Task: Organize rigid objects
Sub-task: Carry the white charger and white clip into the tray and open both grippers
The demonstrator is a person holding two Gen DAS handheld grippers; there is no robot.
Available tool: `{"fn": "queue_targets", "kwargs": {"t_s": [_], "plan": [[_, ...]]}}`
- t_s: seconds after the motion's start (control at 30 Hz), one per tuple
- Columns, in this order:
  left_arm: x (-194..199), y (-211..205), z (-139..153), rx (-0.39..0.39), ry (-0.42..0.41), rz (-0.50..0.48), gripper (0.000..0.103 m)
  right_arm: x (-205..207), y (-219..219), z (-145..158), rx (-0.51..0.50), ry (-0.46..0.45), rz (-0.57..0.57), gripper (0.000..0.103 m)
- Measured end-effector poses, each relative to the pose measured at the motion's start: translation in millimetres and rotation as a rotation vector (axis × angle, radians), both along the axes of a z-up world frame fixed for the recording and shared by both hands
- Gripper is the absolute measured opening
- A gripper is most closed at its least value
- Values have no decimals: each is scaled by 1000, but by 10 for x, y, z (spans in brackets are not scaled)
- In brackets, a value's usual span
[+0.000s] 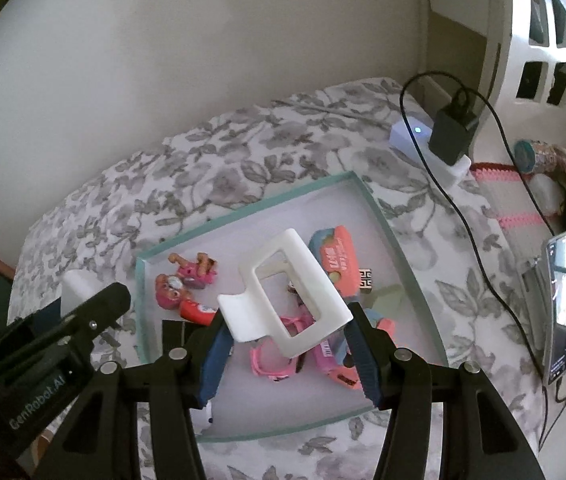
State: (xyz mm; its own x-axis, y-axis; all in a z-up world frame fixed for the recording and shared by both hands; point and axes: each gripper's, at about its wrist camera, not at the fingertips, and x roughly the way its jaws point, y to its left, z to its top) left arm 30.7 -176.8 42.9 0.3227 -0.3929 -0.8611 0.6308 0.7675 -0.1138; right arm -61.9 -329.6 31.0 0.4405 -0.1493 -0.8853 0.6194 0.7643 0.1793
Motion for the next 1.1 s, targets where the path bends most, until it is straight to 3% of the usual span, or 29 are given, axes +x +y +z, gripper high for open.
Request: {"fn": "queue_targets", "kwargs": {"t_s": [0.23,1.1], "plan": [[71,-70,-212,18,61,13,56,50,-74,-276,31,82,2,58],[154,-208,-703,86,176,23,56,137,-114,-633,65,178,34,58]]}}
